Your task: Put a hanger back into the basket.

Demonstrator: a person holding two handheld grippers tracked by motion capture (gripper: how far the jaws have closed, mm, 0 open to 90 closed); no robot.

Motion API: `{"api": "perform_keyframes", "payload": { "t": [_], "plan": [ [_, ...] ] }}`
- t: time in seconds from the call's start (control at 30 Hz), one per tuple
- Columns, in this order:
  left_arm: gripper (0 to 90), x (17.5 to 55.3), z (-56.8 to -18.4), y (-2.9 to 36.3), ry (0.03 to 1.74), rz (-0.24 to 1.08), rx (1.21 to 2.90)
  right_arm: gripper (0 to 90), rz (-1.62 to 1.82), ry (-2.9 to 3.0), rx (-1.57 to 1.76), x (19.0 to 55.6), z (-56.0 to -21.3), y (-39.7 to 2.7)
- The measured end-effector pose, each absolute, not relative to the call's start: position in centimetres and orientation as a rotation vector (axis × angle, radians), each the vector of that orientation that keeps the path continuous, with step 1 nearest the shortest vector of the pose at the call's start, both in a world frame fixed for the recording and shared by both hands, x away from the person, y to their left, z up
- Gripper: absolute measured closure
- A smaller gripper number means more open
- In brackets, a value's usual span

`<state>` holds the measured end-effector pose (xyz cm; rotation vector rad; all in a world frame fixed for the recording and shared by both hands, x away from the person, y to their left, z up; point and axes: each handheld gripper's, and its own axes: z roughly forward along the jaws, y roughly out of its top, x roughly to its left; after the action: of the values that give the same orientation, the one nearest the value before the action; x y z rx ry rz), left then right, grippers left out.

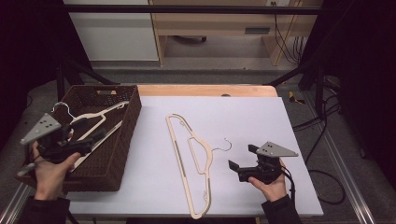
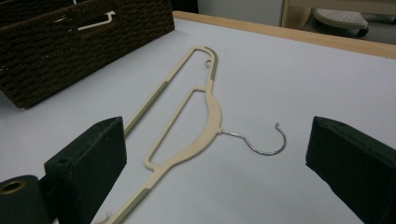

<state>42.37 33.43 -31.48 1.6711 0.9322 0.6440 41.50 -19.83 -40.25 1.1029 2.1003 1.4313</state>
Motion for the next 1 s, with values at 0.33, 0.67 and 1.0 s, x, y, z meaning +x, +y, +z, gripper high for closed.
{"api": "perform_keyframes", "payload": {
  "t": [0.33, 0.67, 1.0],
  "plan": [
    [11.8, 41.1, -34.1, 26.7, 0.793, 0.575, 1.704, 5.7, 1.404, 2.096, 1.129, 41.5, -40.5, -19.7],
    [11.0, 40.4, -38.5, 24.0, 0.795, 0.477, 1.786, 8.7, 1.342, 2.145, 1.125, 41.3, -41.2, -18.4],
    [10.4, 40.6, -40.6, 23.0, 0.782, 0.443, 1.862, 12.3, 1.247, 2.248, 1.142, 41.2, -43.0, -15.4]
  ]
}}
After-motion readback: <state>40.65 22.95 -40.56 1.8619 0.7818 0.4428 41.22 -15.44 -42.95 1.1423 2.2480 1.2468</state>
